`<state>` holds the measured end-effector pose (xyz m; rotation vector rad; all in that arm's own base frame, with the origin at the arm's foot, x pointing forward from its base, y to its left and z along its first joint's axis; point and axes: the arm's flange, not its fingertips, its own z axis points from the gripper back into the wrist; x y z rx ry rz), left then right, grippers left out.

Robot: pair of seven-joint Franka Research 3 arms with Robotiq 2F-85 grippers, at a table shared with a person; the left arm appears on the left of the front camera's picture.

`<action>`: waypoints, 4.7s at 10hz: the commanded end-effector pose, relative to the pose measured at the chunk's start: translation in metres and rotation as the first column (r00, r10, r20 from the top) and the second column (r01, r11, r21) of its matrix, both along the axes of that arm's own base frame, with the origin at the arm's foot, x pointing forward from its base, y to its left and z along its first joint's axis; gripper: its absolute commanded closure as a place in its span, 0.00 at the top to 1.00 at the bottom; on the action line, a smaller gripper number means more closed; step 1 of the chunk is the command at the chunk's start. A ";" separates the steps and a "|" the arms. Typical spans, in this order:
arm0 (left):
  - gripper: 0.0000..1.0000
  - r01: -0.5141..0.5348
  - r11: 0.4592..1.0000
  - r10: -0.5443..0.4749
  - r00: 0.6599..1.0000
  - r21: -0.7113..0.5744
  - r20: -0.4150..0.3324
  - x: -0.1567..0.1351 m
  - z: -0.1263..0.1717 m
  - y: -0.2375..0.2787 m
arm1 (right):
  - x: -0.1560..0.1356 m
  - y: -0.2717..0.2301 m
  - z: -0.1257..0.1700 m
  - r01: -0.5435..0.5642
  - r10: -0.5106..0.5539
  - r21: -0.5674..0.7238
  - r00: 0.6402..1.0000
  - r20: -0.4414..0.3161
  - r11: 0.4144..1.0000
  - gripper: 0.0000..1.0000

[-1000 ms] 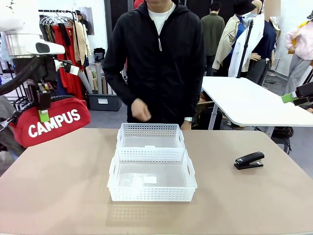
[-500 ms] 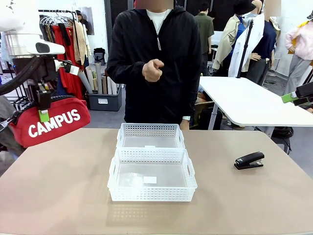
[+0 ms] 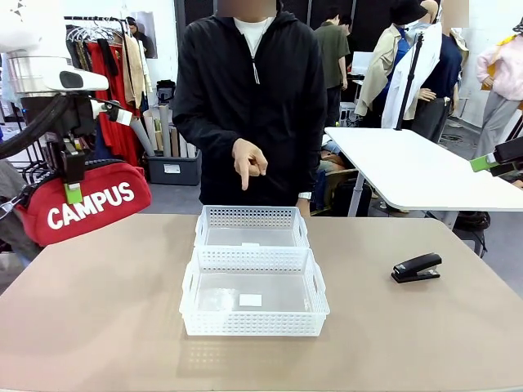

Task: Distribute items into two baskets.
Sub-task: Move the picked Pencil pouch towards the Organizing basket indicated by the person, stopping as directed.

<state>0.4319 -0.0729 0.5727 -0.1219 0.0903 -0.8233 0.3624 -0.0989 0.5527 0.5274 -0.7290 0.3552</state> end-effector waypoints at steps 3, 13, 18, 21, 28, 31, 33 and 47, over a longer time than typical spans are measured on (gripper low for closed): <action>0.00 -0.014 1.000 0.014 1.000 0.001 0.010 0.001 0.003 0.001 | 0.001 0.000 0.001 -0.012 0.012 0.013 1.000 0.016 1.000 1.00; 0.00 0.108 0.994 -0.108 0.993 0.002 -0.045 0.071 -0.005 -0.010 | 0.001 0.000 0.001 -0.012 0.012 0.013 1.000 0.016 1.000 1.00; 0.00 0.212 0.977 -0.211 0.975 0.009 -0.069 0.107 -0.020 -0.040 | 0.001 0.000 0.001 -0.012 0.012 0.013 1.000 0.016 1.000 1.00; 0.00 0.212 0.977 -0.210 0.977 0.041 -0.048 0.117 -0.037 -0.062 | 0.001 0.000 0.001 -0.012 0.012 0.013 1.000 0.016 1.000 1.00; 0.00 0.289 0.957 -0.291 0.953 0.033 0.083 0.147 -0.070 -0.106 | 0.001 0.000 0.001 -0.012 0.012 0.013 1.000 0.016 1.000 1.00; 0.00 0.326 0.945 -0.327 0.941 0.028 0.085 0.154 -0.078 -0.117 | 0.001 0.000 0.001 -0.012 0.012 0.013 1.000 0.016 1.000 1.00; 0.00 0.267 0.961 -0.273 0.956 0.074 0.103 0.122 -0.053 -0.075 | 0.001 0.000 0.001 -0.012 0.012 0.013 1.000 0.016 1.000 1.00; 0.00 0.161 0.986 -0.164 0.985 0.053 0.060 0.029 -0.031 0.014 | 0.001 0.000 0.001 -0.012 0.012 0.013 1.000 0.016 1.000 1.00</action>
